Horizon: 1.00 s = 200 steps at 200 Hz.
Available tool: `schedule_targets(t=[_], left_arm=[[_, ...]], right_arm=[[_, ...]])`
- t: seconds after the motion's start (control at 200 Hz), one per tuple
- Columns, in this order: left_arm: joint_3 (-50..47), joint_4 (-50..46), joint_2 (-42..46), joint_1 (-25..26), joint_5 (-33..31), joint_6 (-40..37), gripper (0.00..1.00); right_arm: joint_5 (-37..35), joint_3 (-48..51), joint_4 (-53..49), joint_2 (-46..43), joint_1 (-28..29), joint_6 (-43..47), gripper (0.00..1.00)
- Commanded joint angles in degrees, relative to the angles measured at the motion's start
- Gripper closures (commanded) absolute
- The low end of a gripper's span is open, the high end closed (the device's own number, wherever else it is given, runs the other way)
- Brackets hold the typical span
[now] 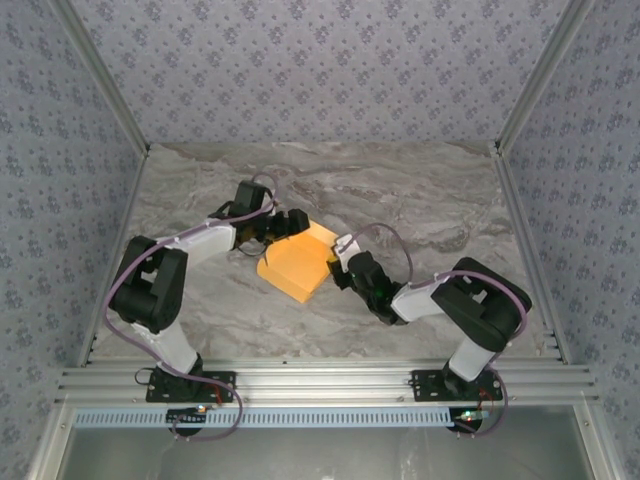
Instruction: Fold the paper box
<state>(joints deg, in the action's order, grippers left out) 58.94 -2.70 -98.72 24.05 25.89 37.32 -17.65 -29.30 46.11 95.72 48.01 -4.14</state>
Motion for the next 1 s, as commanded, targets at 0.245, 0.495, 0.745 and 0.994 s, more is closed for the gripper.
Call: schedule_targets(t=[0.245, 0.495, 0.745, 0.994], left_arm=[[-5.7, 0.4, 3.2, 3.1, 1.5, 6.8, 0.16], [-6.7, 1.7, 4.2, 4.9, 2.5, 9.6, 0.15], [-4.4, -4.1, 8.8, 4.0, -0.6, 5.9, 0.08], [-2.4, -14.6, 19.8, 1.5, -7.2, -0.3, 0.01]], right_arm=[[-14.8, -7.5, -3.1, 5.0, 1.1, -8.7, 0.67], [-16.6, -9.6, -4.2, 6.9, 0.5, -10.4, 0.71], [-14.6, -8.9, -3.9, 6.4, -0.7, -6.6, 0.8], [-1.2, -8.9, -9.0, 4.3, -5.1, -1.1, 0.83]])
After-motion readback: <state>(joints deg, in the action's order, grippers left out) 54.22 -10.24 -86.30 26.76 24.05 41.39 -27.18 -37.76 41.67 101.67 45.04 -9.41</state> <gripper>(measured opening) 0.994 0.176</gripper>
